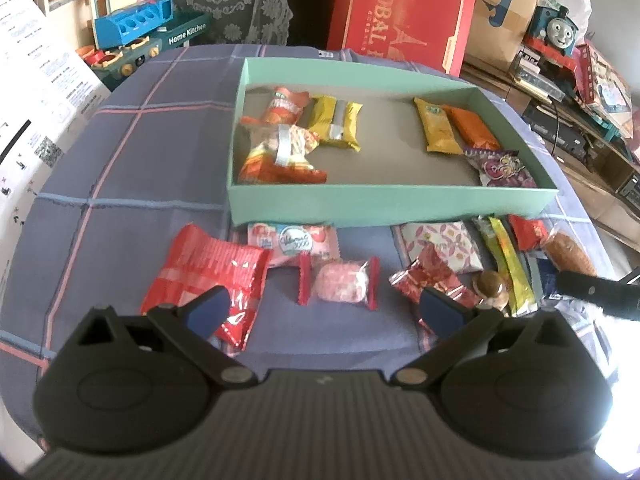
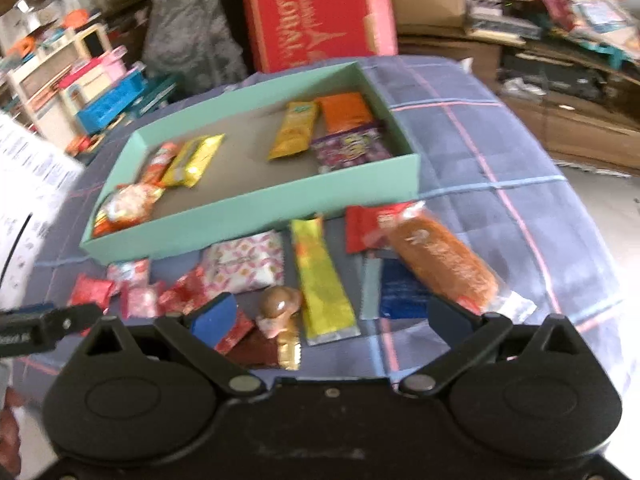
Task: Organize snacks
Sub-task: 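Grasp the red packet with left gripper while right grasps the yellow strip bar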
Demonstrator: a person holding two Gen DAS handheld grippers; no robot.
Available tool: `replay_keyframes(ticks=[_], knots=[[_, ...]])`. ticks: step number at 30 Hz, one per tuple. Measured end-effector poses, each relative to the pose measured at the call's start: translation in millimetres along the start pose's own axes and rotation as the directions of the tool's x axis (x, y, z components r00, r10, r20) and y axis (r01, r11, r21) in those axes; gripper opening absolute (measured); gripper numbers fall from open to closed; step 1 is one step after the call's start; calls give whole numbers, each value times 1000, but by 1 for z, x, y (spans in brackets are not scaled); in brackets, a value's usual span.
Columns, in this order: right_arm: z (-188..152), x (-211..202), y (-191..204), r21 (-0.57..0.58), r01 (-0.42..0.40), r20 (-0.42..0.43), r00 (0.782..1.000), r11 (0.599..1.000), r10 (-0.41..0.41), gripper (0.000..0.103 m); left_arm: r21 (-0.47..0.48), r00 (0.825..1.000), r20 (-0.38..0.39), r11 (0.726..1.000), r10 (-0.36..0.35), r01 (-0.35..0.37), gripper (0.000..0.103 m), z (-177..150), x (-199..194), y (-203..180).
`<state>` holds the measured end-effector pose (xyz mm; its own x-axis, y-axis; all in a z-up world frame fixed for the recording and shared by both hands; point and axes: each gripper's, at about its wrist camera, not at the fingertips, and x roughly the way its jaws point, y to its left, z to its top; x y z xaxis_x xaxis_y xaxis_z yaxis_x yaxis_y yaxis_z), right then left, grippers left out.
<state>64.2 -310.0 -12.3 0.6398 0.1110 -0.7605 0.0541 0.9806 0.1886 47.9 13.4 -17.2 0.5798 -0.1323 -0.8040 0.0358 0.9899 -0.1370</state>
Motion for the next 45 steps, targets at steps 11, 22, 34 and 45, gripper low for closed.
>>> replay_keyframes(ticks=[11, 22, 34, 45], knots=[[-3, 8, -3, -74, -105, 13, 994, 992, 106, 103, -34, 999, -20, 999, 25, -25, 103, -7, 16, 22], [9, 29, -6, -57, -35, -22, 999, 998, 33, 91, -147, 998, -33, 987, 60, -64, 103, -13, 33, 66], [33, 79, -1, -37, -132, -78, 989, 990, 129, 48, -124, 993, -75, 987, 89, -98, 102, -5, 55, 70], [33, 102, 15, -138, -121, -65, 992, 983, 113, 21, -90, 987, -89, 986, 131, -139, 102, 10, 70, 72]])
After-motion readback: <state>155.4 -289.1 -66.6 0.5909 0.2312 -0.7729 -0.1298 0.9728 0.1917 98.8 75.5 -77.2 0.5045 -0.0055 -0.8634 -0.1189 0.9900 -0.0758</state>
